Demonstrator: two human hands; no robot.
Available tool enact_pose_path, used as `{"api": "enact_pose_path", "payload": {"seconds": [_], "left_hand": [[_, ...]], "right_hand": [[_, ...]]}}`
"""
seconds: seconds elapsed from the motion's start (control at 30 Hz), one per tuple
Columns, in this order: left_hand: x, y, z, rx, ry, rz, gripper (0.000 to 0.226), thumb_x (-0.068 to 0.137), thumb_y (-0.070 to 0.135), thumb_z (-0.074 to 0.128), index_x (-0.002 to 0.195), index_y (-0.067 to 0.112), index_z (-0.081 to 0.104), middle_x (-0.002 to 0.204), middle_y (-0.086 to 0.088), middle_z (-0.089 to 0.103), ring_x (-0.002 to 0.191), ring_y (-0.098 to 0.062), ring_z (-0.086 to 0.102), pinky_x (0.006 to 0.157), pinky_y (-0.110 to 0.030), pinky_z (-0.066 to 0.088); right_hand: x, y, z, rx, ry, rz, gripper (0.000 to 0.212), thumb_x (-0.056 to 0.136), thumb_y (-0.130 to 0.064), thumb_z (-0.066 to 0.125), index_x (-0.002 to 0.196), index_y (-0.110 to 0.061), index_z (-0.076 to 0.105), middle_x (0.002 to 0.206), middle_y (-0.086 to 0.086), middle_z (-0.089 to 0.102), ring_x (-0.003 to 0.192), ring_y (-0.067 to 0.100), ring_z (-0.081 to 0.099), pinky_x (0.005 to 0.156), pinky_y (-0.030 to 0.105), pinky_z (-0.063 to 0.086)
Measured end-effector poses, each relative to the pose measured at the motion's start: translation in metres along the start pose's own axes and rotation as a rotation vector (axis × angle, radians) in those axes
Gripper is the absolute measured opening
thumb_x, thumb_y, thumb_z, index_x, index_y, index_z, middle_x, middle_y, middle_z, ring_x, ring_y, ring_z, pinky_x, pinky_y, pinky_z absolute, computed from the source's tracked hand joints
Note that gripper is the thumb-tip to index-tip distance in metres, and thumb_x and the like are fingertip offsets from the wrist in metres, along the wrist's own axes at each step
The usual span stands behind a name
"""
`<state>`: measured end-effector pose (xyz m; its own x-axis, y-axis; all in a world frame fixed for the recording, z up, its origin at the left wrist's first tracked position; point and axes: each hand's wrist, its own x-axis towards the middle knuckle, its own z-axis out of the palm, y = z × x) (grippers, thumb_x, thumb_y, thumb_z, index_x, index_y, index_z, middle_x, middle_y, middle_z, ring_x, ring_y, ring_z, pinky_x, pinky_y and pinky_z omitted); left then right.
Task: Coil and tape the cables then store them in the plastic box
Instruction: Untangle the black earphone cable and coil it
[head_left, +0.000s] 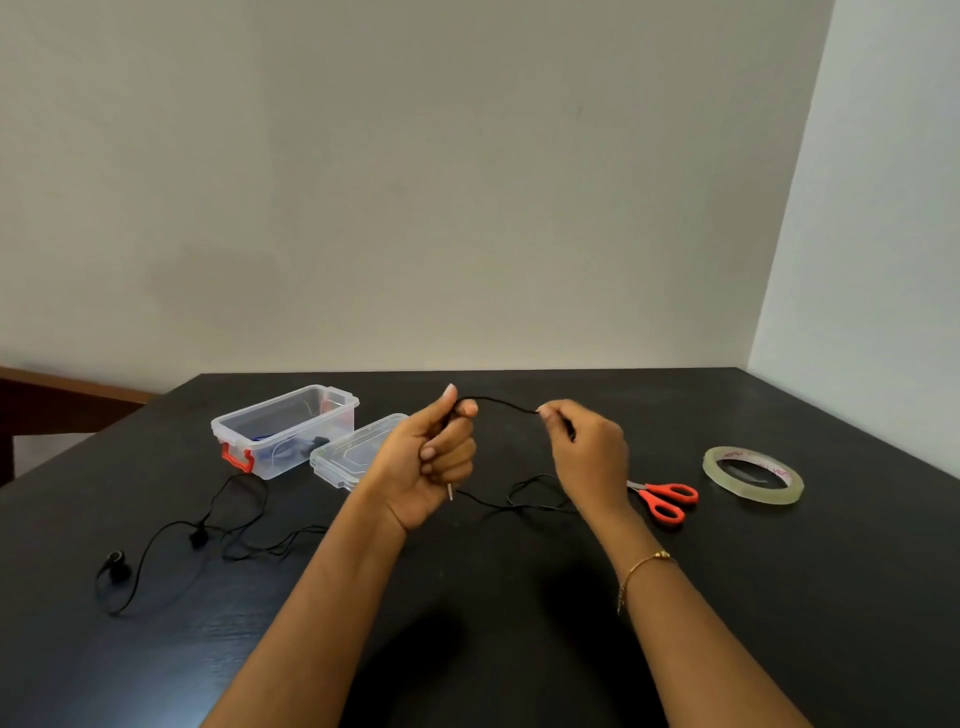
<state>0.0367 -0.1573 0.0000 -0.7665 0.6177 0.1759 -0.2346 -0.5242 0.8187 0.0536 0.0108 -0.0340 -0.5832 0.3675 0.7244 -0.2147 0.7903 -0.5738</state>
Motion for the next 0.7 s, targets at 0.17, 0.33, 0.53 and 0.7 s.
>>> {"api": "enact_pose_path", "payload": {"seconds": [0.17,0.33,0.53,0.7], "left_hand": [[0.003,0.000,-0.001,-0.249,0.059,0.206,0.031,0.096,0.025,0.033,0.079,0.010,0.055,0.042,0.007,0.040,0.034,-0.002,0.035,0.034,-0.012,0.029],[0.013,0.000,-0.014,-0.189,0.296,0.474,0.026,0.099,0.011,0.034,0.091,0.009,0.058,0.067,0.001,0.067,0.063,-0.008,0.066,0.061,-0.016,0.055],[0.017,-0.019,-0.030,1.154,0.418,0.527,0.021,0.098,0.006,0.034,0.092,0.013,0.053,0.074,0.005,0.061,0.072,-0.005,0.058,0.065,-0.009,0.044],[0.012,-0.024,-0.020,1.303,0.183,0.329,0.033,0.096,0.010,0.039,0.067,0.016,0.054,0.051,0.004,0.051,0.048,-0.005,0.045,0.058,-0.027,0.040]], "right_hand": [[-0.014,-0.012,0.008,-0.073,-0.416,-0.106,0.021,0.093,-0.030,0.052,0.096,-0.017,0.069,0.082,0.002,0.069,0.077,0.017,0.063,0.065,0.027,0.044],[-0.029,-0.039,0.015,-0.125,-0.810,-0.249,0.027,0.093,-0.033,0.050,0.114,-0.021,0.063,0.098,0.007,0.069,0.092,0.021,0.063,0.084,0.034,0.049],[-0.018,-0.043,0.006,-0.165,-0.592,-0.366,0.023,0.094,-0.030,0.049,0.105,-0.019,0.066,0.097,0.003,0.068,0.088,0.017,0.062,0.069,0.024,0.041],[0.000,-0.022,-0.010,-0.042,-0.401,-0.342,0.016,0.090,-0.021,0.056,0.094,-0.013,0.069,0.086,0.001,0.063,0.077,0.012,0.056,0.067,0.021,0.040]]}}
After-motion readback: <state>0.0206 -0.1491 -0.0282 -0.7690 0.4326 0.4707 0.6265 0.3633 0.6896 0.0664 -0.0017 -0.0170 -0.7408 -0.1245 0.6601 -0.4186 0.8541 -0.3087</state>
